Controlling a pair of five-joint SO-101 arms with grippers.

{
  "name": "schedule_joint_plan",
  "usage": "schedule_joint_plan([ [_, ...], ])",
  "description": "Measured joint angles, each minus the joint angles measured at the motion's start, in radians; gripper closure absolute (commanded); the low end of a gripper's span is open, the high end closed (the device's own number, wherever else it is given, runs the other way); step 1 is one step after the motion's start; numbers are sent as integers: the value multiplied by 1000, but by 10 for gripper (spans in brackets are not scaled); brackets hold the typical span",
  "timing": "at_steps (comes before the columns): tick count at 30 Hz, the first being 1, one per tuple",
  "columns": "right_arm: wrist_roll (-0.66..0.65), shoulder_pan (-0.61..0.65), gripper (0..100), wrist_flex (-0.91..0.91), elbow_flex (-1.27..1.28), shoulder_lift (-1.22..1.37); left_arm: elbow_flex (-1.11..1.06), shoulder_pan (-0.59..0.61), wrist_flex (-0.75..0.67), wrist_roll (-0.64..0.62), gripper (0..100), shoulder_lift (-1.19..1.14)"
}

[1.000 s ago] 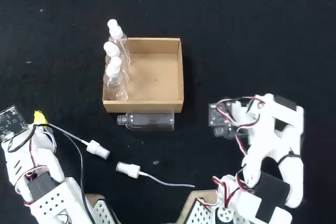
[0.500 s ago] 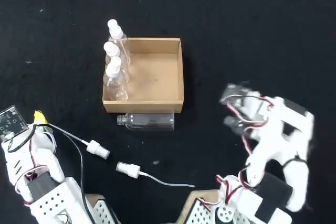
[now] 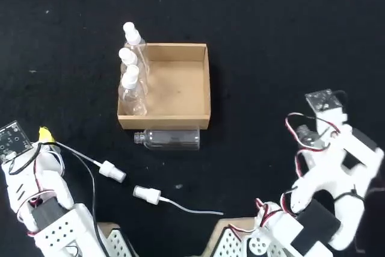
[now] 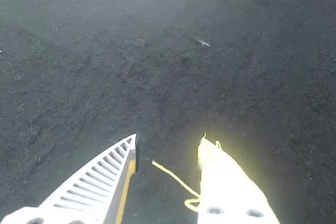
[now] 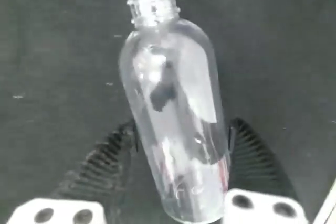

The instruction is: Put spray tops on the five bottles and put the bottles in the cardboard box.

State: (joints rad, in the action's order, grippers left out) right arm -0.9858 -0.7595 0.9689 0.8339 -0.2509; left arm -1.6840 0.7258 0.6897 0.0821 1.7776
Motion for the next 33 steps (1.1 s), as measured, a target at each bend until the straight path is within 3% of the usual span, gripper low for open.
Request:
schedule_joint_plan([
  [4,3,69,776,80,-55,0,0,0,0,0,927,0],
  [8,3,80,769,35,-58,11,0,0,0,0,927,0],
  [13,3,86,645,-71,-41,87,0,0,0,0,927,0],
  [21,3,86,665,26,-137,101,0,0,0,0,927,0],
  [30,-25,173,668,95,-193,203,0,0,0,0,927,0],
  [33,-29,173,724,68,-193,287,0,0,0,0,927,0],
])
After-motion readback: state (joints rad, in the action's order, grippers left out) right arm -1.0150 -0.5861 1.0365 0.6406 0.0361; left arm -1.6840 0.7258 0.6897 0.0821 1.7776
